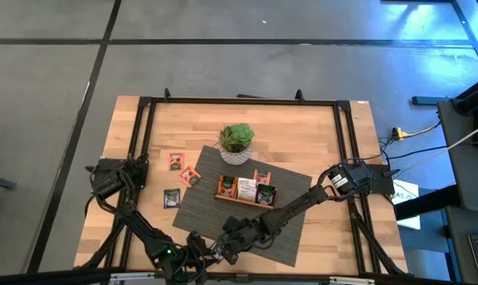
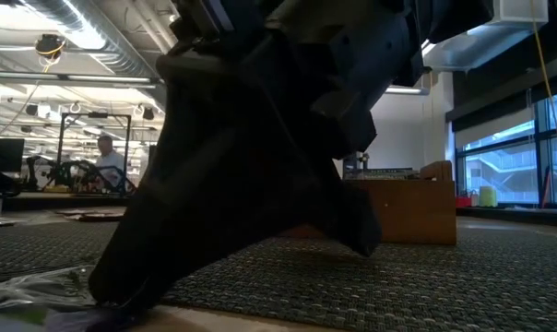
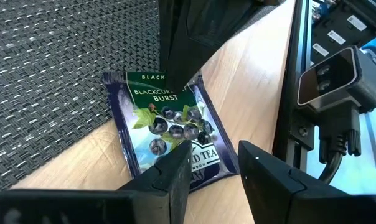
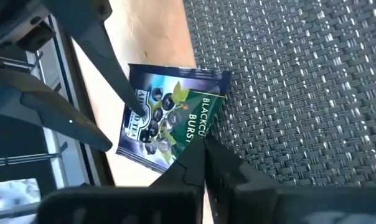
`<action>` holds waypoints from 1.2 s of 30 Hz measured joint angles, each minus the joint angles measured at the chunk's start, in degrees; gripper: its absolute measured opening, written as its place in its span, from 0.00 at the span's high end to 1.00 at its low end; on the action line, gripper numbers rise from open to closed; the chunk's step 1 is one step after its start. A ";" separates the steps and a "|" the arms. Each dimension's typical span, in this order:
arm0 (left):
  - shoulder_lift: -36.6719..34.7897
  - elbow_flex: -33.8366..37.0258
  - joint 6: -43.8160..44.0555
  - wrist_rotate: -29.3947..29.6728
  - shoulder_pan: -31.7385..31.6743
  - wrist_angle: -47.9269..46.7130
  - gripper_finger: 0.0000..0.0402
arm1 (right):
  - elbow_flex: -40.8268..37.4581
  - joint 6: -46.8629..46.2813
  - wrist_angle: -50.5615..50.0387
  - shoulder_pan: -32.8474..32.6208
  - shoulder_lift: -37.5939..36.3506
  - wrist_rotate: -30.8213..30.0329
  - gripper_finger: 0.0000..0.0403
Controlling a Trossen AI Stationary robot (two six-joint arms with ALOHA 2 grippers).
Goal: Pick & Place Tea
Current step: Put the violet tea bag into the right section of the wooden organizer
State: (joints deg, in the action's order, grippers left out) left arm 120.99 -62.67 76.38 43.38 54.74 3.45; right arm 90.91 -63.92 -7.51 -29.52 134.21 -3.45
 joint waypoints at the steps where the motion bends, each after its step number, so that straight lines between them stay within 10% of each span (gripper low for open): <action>1: 0.00 0.02 -0.47 0.00 0.02 0.03 0.68 | 0.00 0.87 0.00 -0.02 0.00 -0.38 0.98; 22: -15.34 0.31 -21.84 4.55 4.38 0.82 0.68 | -0.21 24.92 -14.95 -0.14 -19.35 -8.26 0.99; 36: -16.04 0.26 -23.61 4.05 0.90 -0.94 0.68 | -0.11 22.18 -56.08 0.32 -29.18 -17.92 1.00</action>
State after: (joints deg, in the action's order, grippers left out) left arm 104.95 -62.41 52.77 47.43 55.64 2.51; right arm 90.80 -41.74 -63.58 -29.20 105.03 -21.37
